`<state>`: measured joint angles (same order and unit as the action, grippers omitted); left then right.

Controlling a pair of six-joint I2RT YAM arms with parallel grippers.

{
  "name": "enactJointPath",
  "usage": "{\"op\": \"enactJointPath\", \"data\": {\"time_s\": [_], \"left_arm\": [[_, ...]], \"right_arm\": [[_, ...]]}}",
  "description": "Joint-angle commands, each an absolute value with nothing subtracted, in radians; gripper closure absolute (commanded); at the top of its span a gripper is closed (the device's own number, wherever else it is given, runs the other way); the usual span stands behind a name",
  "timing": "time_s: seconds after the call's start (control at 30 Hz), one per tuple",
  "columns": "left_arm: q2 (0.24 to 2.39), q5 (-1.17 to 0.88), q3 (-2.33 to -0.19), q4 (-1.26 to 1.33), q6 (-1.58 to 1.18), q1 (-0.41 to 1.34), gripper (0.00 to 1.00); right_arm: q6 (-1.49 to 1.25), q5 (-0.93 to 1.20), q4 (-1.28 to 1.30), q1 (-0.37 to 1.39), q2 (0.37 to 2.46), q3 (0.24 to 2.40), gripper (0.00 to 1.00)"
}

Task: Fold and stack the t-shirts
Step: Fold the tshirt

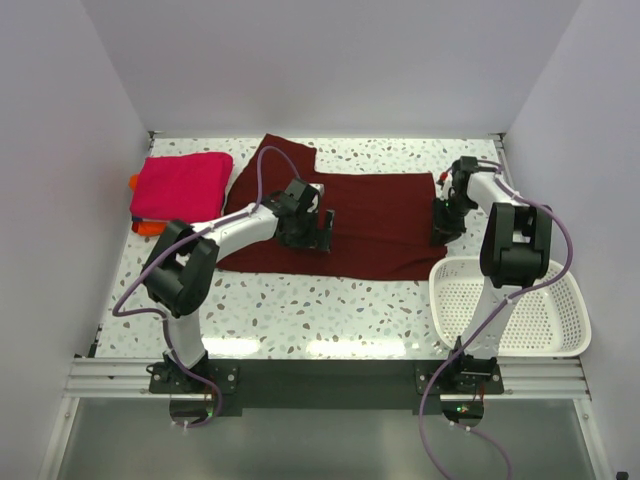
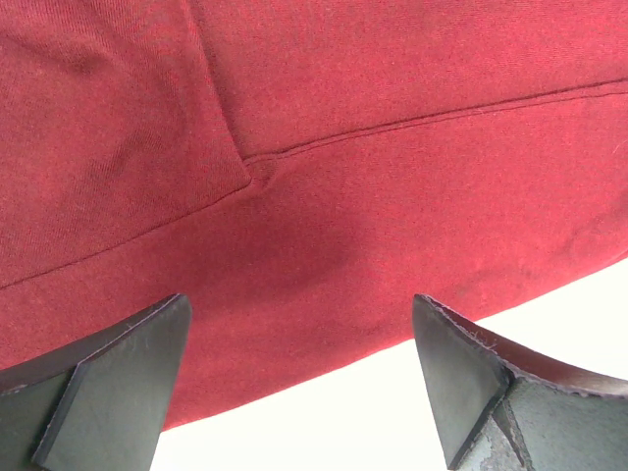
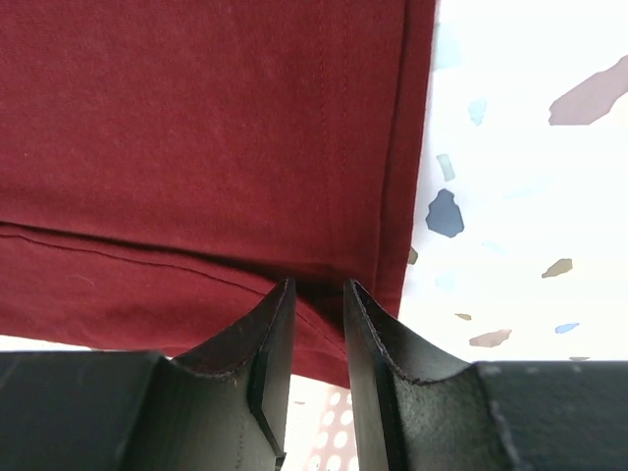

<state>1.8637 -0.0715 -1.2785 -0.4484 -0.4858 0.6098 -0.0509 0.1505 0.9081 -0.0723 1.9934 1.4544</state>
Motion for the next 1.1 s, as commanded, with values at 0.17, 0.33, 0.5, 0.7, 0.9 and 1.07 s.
{"op": "enactJointPath", "data": {"time_s": [0.17,0.33,0.5,0.7,0.9,1.07], "left_arm": [[1.819,-0.067,-1.264,-0.405,-0.474,0.611,0.00],[1.815,-0.064,-1.261,-0.403,-0.474,0.611,0.00],[1.815,-0.061,-1.262,-0.408,-0.474,0.611,0.00],[1.816,-0.060,-1.262,-0.413,-0.474,0.611,0.00],[1.818,-0.058,-1.262,-0.413,-0.474,0.611,0.00],[1.818,-0.052,-1.264,-0.416,-0.472,0.611,0.00]], "right_arm": [[-0.028,0.213,0.933,-0.075,1.960,1.447,0.70],[-0.021,0.239,0.931,-0.074,1.960,1.439,0.71],[-0.018,0.256,0.937,-0.074,1.979,1.436,0.74],[-0.017,0.259,0.945,-0.074,1.994,1.442,0.77],[-0.015,0.264,0.954,-0.074,2.011,1.454,0.84],[-0.011,0.272,0.965,-0.074,2.022,1.466,0.95]]}}
